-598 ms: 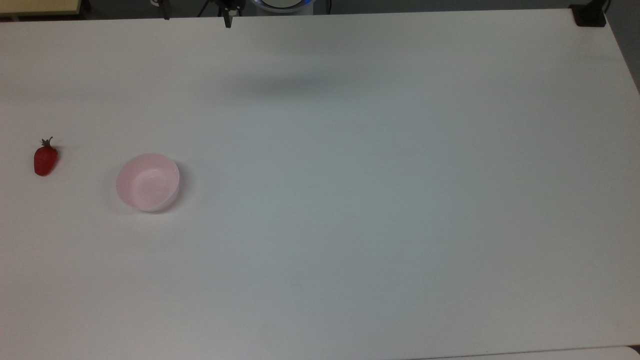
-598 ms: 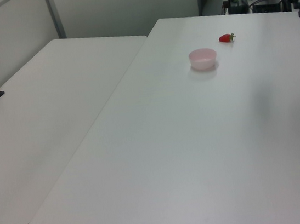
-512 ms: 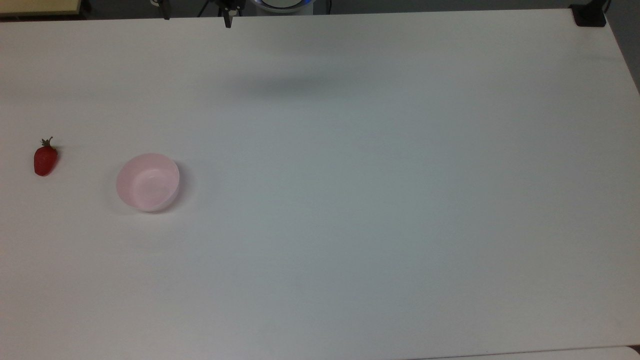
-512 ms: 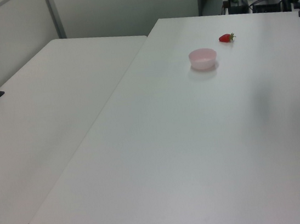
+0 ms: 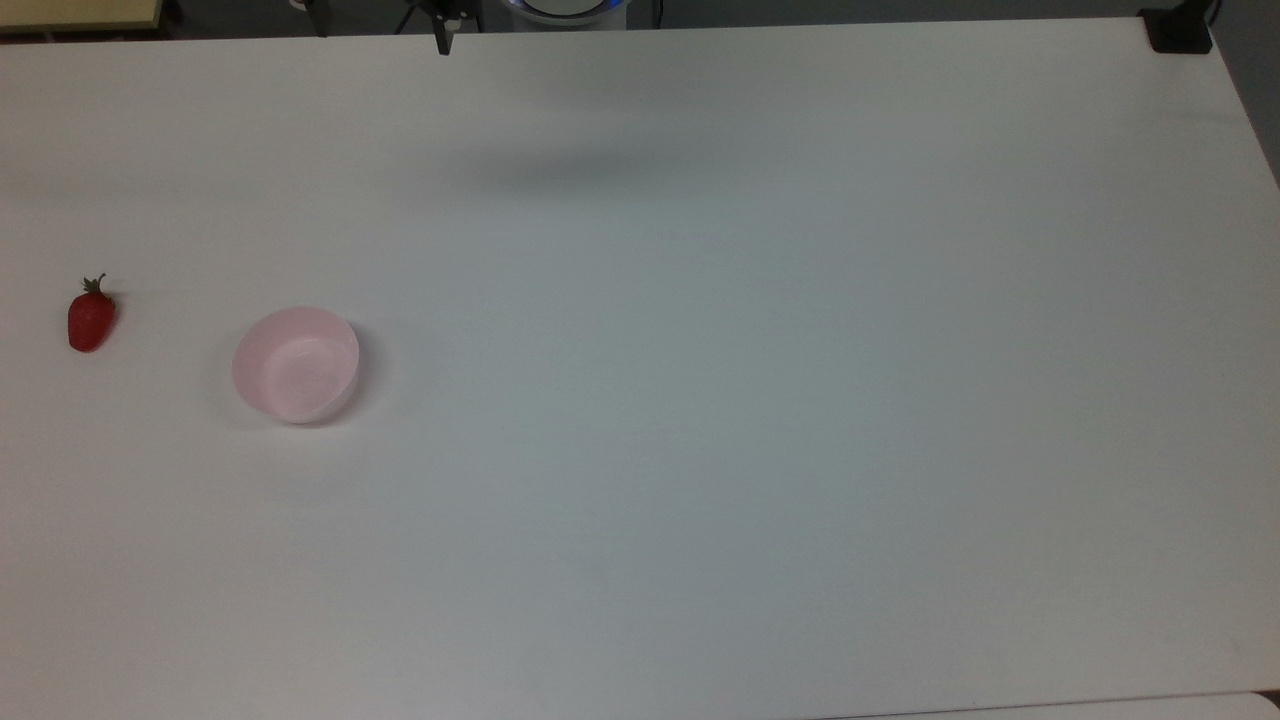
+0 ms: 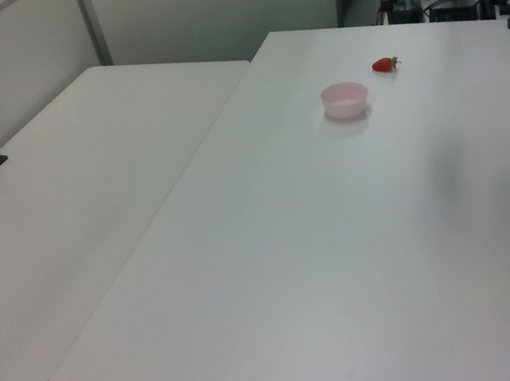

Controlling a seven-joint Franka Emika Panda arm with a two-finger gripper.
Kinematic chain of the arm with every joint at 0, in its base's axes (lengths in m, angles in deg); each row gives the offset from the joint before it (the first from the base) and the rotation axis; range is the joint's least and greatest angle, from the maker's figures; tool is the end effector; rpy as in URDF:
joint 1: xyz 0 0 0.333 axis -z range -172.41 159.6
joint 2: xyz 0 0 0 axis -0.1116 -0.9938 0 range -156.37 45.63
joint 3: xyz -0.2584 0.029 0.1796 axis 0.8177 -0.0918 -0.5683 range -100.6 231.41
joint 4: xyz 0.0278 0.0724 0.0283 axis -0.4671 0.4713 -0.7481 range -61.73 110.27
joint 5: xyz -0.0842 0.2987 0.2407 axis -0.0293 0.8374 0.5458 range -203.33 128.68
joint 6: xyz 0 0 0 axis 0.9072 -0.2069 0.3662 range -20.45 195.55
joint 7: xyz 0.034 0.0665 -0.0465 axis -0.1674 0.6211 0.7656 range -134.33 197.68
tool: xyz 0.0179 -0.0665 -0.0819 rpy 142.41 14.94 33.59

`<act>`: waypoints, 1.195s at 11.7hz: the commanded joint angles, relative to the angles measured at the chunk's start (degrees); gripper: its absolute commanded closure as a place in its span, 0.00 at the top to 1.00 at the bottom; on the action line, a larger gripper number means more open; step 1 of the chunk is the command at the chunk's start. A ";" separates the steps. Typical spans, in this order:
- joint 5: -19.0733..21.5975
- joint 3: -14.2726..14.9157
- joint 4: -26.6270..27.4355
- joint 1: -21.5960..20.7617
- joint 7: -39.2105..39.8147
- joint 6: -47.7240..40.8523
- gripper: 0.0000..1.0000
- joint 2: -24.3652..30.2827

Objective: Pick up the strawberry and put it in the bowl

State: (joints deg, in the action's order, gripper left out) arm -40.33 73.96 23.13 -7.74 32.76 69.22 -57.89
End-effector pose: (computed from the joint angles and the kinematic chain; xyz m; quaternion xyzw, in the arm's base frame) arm 0.5599 -0.0749 0.6077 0.9979 -0.0535 -0.0255 0.0277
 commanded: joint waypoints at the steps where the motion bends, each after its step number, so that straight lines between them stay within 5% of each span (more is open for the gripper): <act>1: -0.69 0.32 0.26 -0.34 0.94 -0.34 1.00 0.24; 14: 0.01 0.41 -0.18 6.77 -0.02 11.16 1.00 -7.13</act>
State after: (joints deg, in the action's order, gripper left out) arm -40.32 74.10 23.15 -2.36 32.72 78.10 -63.55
